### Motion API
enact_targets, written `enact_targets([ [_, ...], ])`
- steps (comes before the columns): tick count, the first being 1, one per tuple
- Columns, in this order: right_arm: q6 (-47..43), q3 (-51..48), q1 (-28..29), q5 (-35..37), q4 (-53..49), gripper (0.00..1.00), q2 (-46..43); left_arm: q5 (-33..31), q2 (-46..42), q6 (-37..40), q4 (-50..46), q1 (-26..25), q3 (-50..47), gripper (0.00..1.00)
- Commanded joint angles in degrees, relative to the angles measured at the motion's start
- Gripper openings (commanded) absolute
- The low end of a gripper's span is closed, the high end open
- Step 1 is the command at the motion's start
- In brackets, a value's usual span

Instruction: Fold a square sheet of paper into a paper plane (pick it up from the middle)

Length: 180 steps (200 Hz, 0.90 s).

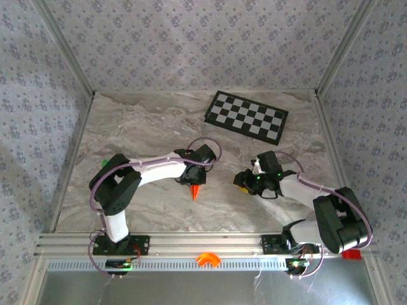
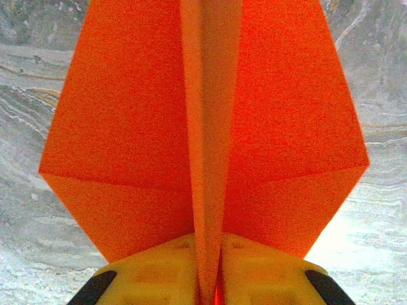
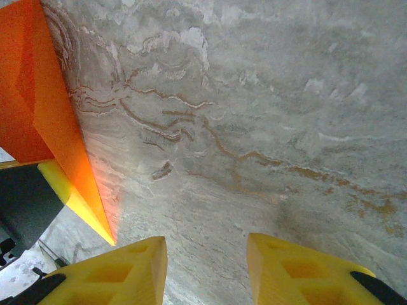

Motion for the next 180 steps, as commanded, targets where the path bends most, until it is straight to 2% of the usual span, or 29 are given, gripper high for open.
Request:
enact_targets([
  [1, -0.07, -0.83, -0.06, -0.24, 0.10, 0.39, -0.45, -1.07, 1.17, 0.23, -2.10, 0.04, 1.48, 0.16],
  [69, -0.16, -0.70, -0.03, -0.39, 0.19, 0.40, -0.19, -0.64, 2.48, 0.47, -1.29, -0.02, 0.61, 0.17],
  [102, -0.20, -0.77, -0.03, -0.35, 0.30, 0.40, -0.10, -0.63, 2.14, 0.51, -0.65, -0.10, -0.24, 0.23],
  [138, 0.01, -0.85, 0.01, -0.59, 0.62, 0.40, 0.08, -1.01, 3.04, -0.17, -1.11, -0.20, -0.68, 0.26],
  [180, -0.04, -0.75, 0.02, -0.47, 0.42, 0.41, -0.10, -3.19, 5.23, -2.20, -3.64, -2.36, -0.58, 0.31],
])
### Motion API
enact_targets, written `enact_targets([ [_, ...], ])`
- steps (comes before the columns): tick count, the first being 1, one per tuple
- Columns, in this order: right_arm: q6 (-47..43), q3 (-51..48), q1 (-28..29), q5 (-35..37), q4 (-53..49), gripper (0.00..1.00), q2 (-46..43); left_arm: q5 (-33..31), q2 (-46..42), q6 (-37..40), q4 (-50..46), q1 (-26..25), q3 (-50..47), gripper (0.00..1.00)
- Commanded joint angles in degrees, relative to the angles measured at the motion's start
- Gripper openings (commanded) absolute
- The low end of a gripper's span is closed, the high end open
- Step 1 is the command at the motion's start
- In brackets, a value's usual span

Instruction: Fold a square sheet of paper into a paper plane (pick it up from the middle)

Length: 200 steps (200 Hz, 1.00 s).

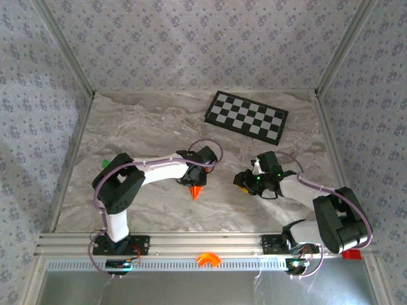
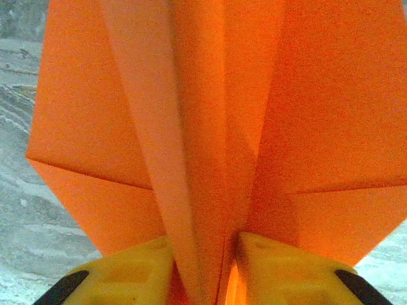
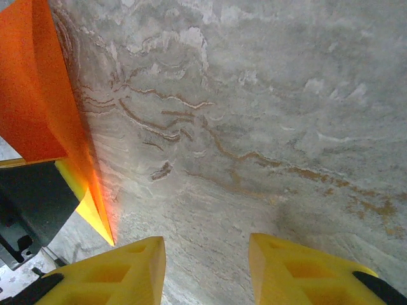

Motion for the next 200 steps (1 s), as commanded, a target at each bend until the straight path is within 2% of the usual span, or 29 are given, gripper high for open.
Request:
enact_targets([
  [1, -0.06, -0.40, 0.00, -0.43, -0.20, 0.41, -0.14, -1.71, 3.43, -1.70, -4.01, -1.52, -0.56, 0.32],
  [16, -0.08, -0.41, 0.00, -0.37, -0.17, 0.41, -0.25, -2.65, 3.99, -2.82, -4.95, -2.43, -0.43, 0.36],
  [59, -0.18, -0.48, 0.02, -0.38, -0.39, 0.41, -0.55, -2.74, 4.92, -5.21, -5.23, -3.82, 0.24, 0.40],
  [115, -1.66, 0.40, -0.43, -0.10, -2.65, 0.42, -1.48, -3.82, 4.59, -6.15, -7.96, -4.88, 3.59, 0.42],
  [200, -10.16, 5.89, -2.54, 6.61, -15.00, 0.44, -6.80, -7.34, -2.02, -9.68, -11.15, -5.92, 7.57, 0.52],
])
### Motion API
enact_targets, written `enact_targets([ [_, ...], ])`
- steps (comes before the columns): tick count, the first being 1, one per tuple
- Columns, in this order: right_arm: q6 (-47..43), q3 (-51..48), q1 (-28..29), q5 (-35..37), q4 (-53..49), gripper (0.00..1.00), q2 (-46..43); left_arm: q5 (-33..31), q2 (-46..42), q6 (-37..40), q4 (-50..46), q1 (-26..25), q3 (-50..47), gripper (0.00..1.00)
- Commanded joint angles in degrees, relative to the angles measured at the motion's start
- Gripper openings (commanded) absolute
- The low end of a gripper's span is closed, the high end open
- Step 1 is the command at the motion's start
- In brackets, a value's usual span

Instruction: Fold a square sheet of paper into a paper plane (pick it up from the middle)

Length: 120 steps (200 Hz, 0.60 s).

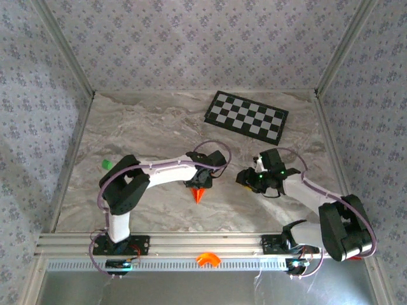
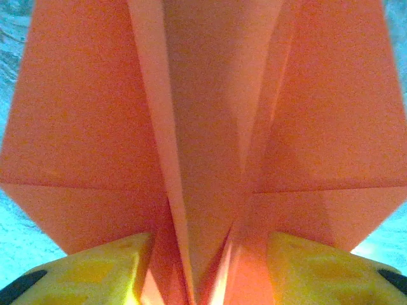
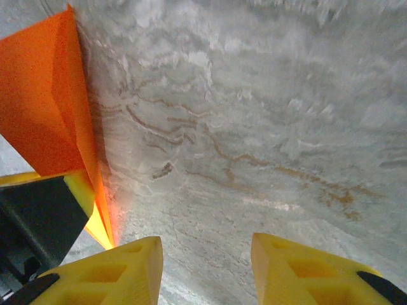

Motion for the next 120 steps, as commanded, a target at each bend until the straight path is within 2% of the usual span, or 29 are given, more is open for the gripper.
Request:
enact_targets([
  [1, -4.56, 2.76, -1.03, 3.64, -6.90, 0.44, -2.79, -1.65, -3.97, -2.22, -3.51, -1.01, 1.28, 0.52],
  [28, -9.95, 6.15, -2.94, 10.43, -13.41, 0.47, -7.47, -4.81, -8.01, -2.52, -4.34, -2.05, 1.01, 0.55],
  [44, -13.40, 9.35, -4.17, 19.19, -18.43, 0.53, -10.72, -7.83, -11.38, -1.24, -4.40, -2.45, 0.37, 0.56],
  [67, -17.08, 11.48, -5.76, 34.36, -19.72, 0.67, -14.74, -14.88, -17.58, 1.12, -3.22, -2.02, -3.22, 0.65],
  [76, -19.14, 10.98, -6.55, 39.15, -17.69, 0.73, -15.90, -17.84, -20.28, 1.85, -2.54, -1.14, -5.52, 0.69],
  [93, -25.94, 8.83, -8.47, 44.48, -11.40, 0.81, -17.37, -19.58, -25.47, 5.35, 0.90, 3.08, -11.03, 0.75],
  [108, -32.02, 3.78, -10.38, 47.91, -1.59, 0.82, -18.09, -19.85, -29.65, 9.14, 3.73, 8.67, -15.10, 0.81],
  [120, -33.26, 0.26, -13.13, 48.54, 4.74, 0.81, -18.35, -21.58, -32.62, 12.79, 5.31, 12.89, -17.53, 0.87],
])
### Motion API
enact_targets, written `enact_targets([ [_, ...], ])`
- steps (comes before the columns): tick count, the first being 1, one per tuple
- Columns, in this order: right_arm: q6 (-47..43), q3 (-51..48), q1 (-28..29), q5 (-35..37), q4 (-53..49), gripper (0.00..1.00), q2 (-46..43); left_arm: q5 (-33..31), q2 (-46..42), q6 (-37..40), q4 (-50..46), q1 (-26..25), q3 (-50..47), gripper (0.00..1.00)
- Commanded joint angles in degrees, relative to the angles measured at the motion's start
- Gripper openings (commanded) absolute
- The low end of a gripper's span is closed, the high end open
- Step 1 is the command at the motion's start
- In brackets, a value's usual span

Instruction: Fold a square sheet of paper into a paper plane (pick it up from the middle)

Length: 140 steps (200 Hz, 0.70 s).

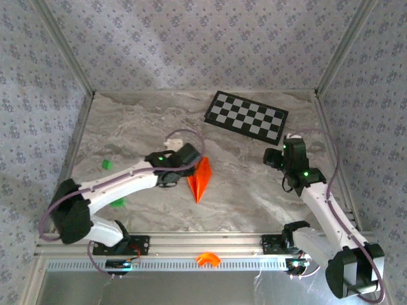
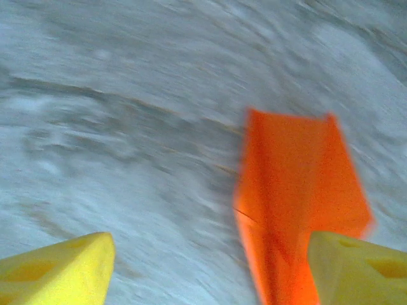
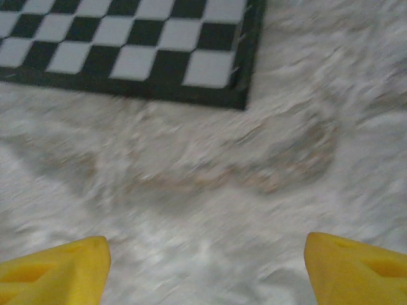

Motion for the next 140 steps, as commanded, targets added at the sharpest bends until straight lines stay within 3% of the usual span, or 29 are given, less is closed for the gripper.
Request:
enact_targets([
  [1, -9.59, -6.62, -3.91, 9.88, 12.18, 0.81, -0.42, -6.21, -4.90, 8.11, 3.48, 6.94, -4.73, 0.88],
  [18, -9.87, -8.99, -6.38, 9.36, 16.92, 0.81, -1.82, -8.65, -8.21, 13.58, 7.37, 13.43, -8.82, 0.96],
  [41, -11.51, -15.83, -10.00, 3.31, 31.38, 0.81, 0.33, -7.52, -10.88, 19.19, 13.07, 24.04, -12.37, 0.97],
  [55, -12.89, -15.96, -11.17, 0.08, 34.39, 0.81, 2.98, -6.68, -11.28, 24.04, 19.90, 29.61, -15.34, 0.97],
  [84, -16.35, -16.71, -11.62, -3.88, 46.66, 0.80, 11.70, -5.47, -8.81, 35.16, 33.34, 37.20, -20.76, 0.97],
  [116, -17.59, -15.26, -11.63, -7.59, 54.94, 0.81, 21.59, 3.62, -3.23, 44.51, 41.86, 43.38, -21.72, 0.96],
  [140, -18.17, -12.48, -11.88, -8.82, 56.28, 0.82, 26.46, 11.05, -0.37, 43.42, 49.99, 48.72, -23.03, 0.97],
])
